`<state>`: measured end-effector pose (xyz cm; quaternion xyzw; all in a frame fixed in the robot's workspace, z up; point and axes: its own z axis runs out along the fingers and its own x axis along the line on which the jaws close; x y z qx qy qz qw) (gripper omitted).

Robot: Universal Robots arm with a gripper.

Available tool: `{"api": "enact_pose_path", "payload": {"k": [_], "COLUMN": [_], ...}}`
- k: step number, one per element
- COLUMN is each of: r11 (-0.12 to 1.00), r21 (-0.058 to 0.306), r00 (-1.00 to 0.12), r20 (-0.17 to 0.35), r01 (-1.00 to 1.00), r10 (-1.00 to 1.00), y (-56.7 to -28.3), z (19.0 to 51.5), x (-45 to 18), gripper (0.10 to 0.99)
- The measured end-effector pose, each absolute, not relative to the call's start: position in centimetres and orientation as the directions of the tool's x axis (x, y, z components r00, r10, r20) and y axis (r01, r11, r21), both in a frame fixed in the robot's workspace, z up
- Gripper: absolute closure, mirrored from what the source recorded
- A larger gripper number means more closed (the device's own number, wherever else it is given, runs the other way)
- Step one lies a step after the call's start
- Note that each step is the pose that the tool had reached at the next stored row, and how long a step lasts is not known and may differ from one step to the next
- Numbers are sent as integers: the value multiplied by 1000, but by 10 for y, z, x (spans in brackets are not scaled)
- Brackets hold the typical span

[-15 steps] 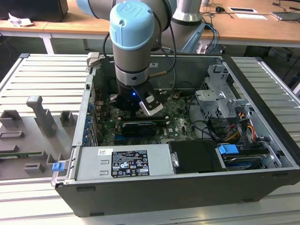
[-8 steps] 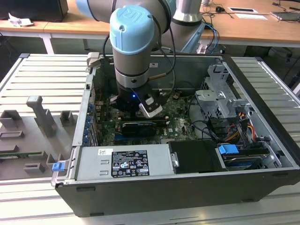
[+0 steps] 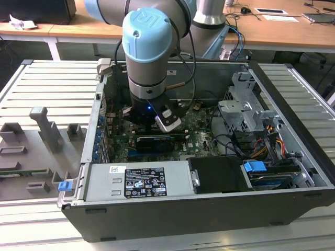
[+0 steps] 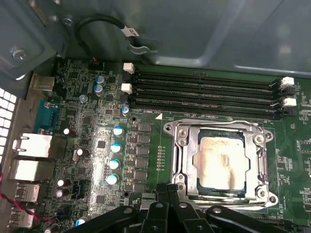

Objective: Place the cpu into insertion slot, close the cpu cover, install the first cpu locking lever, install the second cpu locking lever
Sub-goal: 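Install the second cpu locking lever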

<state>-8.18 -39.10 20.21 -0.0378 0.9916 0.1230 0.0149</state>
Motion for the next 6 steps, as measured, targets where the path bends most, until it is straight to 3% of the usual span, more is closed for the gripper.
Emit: {"api": "enact_pose_path", "payload": {"k": [6], "r11": [967], "r21": [243], "r00": [-997], "r20": [-39], "r01": [-79], "r10": [-71], "y": [-391], "z": [220], "x": [-82], "gripper": [980]}}
